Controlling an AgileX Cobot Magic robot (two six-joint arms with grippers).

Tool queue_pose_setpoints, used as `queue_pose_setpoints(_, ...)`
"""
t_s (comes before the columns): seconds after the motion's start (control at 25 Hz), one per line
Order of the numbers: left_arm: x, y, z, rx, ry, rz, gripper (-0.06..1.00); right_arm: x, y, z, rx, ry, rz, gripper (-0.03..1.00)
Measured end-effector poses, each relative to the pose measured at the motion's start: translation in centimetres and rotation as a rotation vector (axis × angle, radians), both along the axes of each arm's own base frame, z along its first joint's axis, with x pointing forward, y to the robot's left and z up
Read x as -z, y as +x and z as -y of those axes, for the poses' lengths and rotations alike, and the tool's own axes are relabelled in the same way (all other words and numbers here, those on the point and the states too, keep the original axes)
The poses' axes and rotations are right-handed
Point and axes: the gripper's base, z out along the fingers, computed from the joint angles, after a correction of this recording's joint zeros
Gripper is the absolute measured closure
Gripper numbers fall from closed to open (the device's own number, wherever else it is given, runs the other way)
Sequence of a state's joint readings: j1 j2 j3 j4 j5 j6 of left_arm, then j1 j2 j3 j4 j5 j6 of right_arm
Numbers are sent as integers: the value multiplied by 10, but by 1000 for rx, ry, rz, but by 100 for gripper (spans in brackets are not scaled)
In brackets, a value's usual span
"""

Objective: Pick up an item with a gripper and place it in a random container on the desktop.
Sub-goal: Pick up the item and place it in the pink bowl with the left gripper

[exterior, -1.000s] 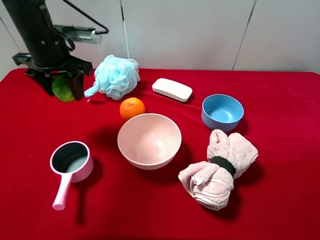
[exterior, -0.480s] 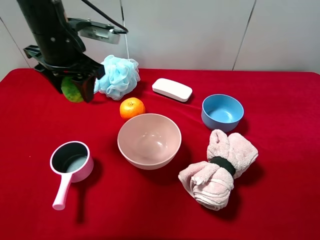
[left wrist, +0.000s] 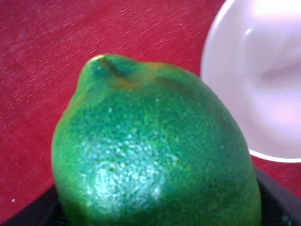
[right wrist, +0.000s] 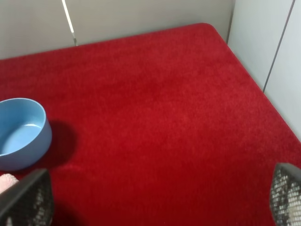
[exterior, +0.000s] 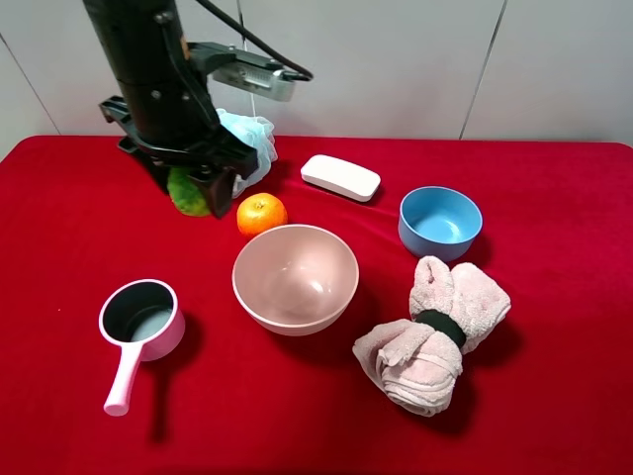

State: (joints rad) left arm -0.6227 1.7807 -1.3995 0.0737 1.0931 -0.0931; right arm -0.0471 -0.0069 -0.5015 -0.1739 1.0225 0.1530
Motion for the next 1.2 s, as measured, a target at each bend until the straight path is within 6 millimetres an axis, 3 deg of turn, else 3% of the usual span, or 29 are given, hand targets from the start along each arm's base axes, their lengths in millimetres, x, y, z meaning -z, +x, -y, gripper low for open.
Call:
queue_pose_setpoints(0.64,1,-31,58,169,-93,101,31,0,0,0,0,0,0,27)
queue_pose_setpoints(1.2,50,-28,78,183,-32,28,31,0,0,0,0,0,0,27)
